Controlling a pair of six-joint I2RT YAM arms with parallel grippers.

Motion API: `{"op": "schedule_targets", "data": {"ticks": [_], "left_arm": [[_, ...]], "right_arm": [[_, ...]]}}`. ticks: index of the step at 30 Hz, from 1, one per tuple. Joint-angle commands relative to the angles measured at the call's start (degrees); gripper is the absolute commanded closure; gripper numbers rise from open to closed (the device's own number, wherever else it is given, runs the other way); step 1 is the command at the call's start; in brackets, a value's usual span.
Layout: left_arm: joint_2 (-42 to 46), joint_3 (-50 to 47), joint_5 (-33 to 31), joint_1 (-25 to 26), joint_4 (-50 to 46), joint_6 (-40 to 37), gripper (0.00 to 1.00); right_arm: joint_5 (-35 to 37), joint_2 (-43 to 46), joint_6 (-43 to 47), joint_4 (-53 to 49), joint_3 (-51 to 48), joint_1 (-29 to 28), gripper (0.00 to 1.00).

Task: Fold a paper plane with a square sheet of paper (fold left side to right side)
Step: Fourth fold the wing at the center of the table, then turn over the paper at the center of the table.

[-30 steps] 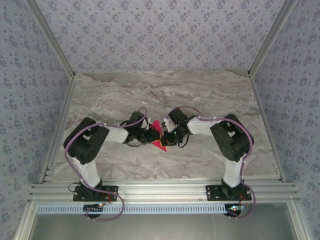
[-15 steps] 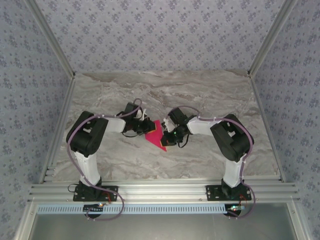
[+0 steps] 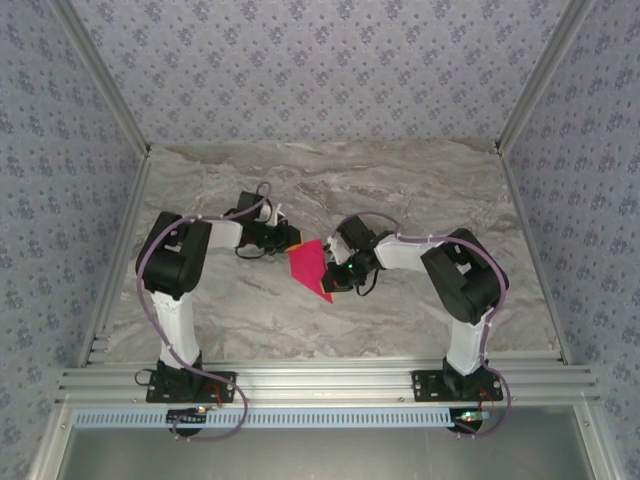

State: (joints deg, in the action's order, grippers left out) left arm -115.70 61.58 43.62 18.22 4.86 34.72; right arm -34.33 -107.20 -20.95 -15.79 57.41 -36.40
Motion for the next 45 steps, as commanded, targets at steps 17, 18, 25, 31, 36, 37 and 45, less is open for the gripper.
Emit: {"op": "schedule_targets", "data": {"ticks": [17, 18, 25, 31, 36, 37, 45], "left_arm": [[19.50, -11.09, -4.89, -3.84, 2.29, 1.74, 0.59], [20.78, -13.22, -5.57, -3.28, 3.14, 2.73, 0.57], [23.32, -20.05, -7.02, 1.54, 8.40, 7.87, 0.50], [17.92, -17.70, -7.33, 5.00, 10.91, 9.22, 0.50], [13.32, -14.07, -6.97, 6.97, 11.43, 9.66, 0.50], [12.67, -13.50, -6.87, 7.24, 11.48, 9.63, 0.50], [7.44, -9.65, -6.31, 8.50, 11.91, 10.32, 0.51]], "right_arm": [[6.34, 7.01, -5.70, 11.30, -6.07, 0.10, 0.72], [7.31, 8.47, -5.89, 12.43, -6.66, 0.40, 0.69], [16.00, 19.25, -5.86, 15.83, -11.28, 3.37, 0.47], [17.81, 25.44, -5.95, 16.19, -15.19, 5.54, 0.35], [17.47, 28.33, -6.20, 16.40, -17.89, 6.55, 0.33], [17.43, 28.66, -6.12, 16.33, -18.09, 6.65, 0.32], [15.88, 32.92, -6.38, 15.79, -20.44, 9.76, 0.30]]}}
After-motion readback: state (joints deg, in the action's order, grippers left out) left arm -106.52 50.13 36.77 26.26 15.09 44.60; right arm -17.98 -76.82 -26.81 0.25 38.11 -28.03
